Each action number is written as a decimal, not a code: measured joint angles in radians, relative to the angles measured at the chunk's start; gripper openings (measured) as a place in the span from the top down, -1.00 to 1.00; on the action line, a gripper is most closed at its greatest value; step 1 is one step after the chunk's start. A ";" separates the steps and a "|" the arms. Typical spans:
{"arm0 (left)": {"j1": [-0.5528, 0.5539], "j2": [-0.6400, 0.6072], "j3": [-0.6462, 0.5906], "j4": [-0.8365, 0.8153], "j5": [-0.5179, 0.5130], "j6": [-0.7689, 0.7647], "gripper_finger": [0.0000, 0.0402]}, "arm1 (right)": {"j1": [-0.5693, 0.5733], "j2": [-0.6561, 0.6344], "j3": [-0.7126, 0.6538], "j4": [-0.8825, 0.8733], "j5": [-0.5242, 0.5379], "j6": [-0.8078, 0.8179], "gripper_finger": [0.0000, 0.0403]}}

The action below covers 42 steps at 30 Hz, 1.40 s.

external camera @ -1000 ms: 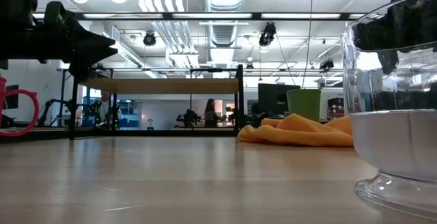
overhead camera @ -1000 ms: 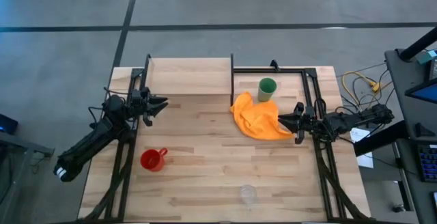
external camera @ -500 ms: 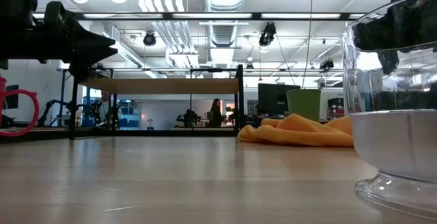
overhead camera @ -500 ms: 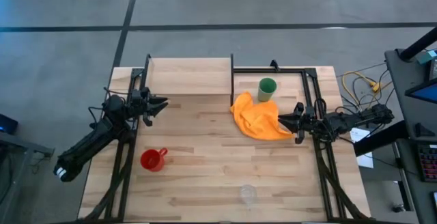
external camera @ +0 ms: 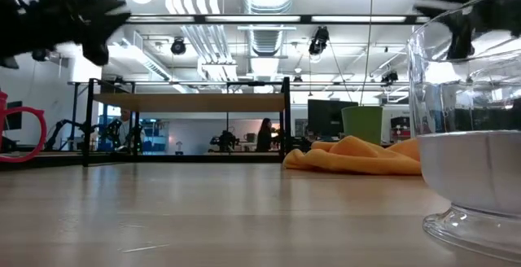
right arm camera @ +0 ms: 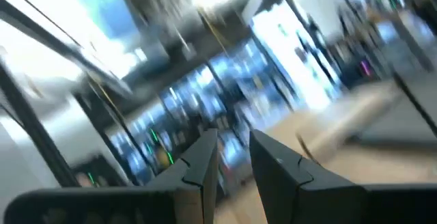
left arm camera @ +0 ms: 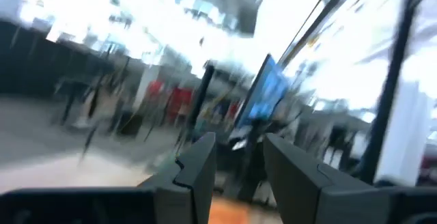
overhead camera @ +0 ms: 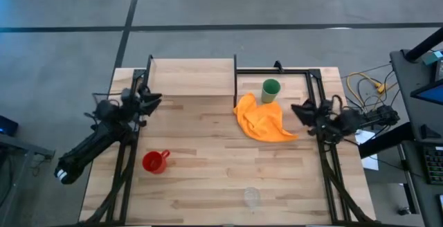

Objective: Stack small to large cups/mugs on shelf
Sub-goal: Put the green cup on the shelf

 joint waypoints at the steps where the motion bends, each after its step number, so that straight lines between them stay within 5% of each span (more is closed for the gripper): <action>1: 0.000 0.005 0.027 0.015 0.001 -0.013 0.44 | 0.000 0.005 0.003 0.058 -0.013 -0.049 0.59; 4: 0.000 0.018 0.139 -0.016 0.019 -0.017 0.44 | 0.000 0.041 0.096 0.050 -0.040 -0.156 0.59; 12: 0.000 0.219 0.573 -0.526 0.100 0.259 0.44 | 0.000 0.354 0.574 -0.517 0.014 -0.206 0.59; 20: 0.000 0.483 0.860 -0.564 0.091 0.427 0.44 | 0.000 0.684 1.025 -0.944 0.012 -0.315 0.60; 30: 0.000 0.612 0.933 -0.490 0.123 0.363 0.44 | 0.000 0.963 1.370 -1.329 0.012 -0.231 0.59; 38: 0.000 0.619 0.930 -0.473 0.130 0.341 0.44 | 0.000 1.082 1.425 -1.335 0.012 -0.241 0.59; 42: 0.000 0.626 0.941 -0.478 0.220 0.362 0.44 | -0.035 1.134 1.422 -1.437 0.011 -0.071 0.59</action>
